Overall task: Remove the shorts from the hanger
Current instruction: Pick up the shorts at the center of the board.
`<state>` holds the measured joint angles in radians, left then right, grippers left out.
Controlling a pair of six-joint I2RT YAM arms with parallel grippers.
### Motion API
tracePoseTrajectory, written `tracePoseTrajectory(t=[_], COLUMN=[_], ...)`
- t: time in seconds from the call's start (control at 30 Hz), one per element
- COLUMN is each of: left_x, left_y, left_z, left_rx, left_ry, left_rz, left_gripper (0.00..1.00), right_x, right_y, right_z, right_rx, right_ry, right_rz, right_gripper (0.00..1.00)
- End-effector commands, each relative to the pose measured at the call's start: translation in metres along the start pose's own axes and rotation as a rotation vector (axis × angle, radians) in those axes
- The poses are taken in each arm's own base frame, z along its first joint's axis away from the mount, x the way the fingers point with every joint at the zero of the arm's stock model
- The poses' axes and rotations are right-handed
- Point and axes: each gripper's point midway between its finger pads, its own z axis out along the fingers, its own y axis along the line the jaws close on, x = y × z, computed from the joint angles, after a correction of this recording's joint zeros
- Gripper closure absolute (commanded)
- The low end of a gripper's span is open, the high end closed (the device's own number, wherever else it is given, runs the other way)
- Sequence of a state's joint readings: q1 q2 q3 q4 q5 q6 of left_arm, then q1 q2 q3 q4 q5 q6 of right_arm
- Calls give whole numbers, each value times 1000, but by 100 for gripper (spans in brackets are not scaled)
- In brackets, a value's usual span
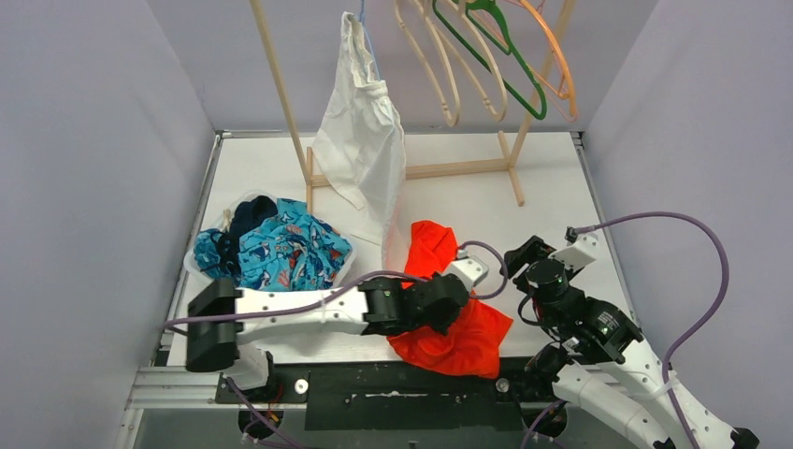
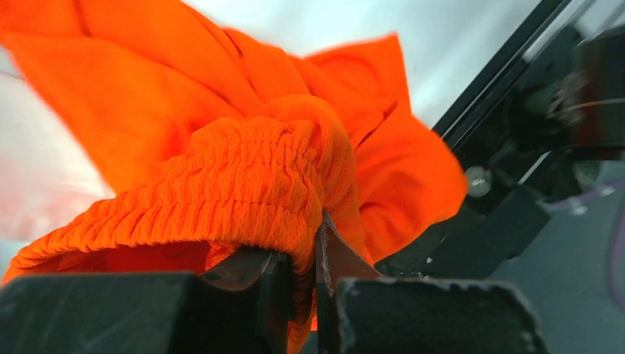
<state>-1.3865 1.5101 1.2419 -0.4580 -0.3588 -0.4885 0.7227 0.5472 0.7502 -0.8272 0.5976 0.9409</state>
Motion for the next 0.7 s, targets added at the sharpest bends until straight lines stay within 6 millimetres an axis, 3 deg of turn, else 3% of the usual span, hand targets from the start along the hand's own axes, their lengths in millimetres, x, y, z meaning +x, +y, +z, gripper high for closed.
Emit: tracePoseTrajectory(t=[0.0, 0.07, 0.13, 0.17, 0.3, 0.37, 0.47, 0.67], left_x=[4, 11, 21, 28, 39, 45, 60, 113], left_y=[-36, -38, -21, -12, 3, 3, 3, -4], left_z=[34, 49, 66, 72, 84, 87, 93, 110], left_rx=[122, 155, 148, 124, 123, 130, 117, 15], left_ry=[61, 100, 172, 191, 178, 181, 221, 320], left_rz=[53, 29, -44, -75, -160, -175, -159, -76], left_gripper=[100, 97, 94, 87, 34, 22, 19, 18], right_x=[-10, -9, -9, -9, -11, -13, -14, -13], right_y=[-9, -13, -14, -17, -30, -33, -35, -37], right_z=[4, 5, 5, 5, 3, 3, 1, 1], right_rx=[71, 86, 91, 102, 154, 160, 157, 152], right_ry=[-66, -75, -80, -81, -109, -124, -139, -147], right_rz=[57, 65, 65, 68, 100, 113, 135, 153], right_gripper=[35, 36, 35, 35, 32, 31, 30, 30])
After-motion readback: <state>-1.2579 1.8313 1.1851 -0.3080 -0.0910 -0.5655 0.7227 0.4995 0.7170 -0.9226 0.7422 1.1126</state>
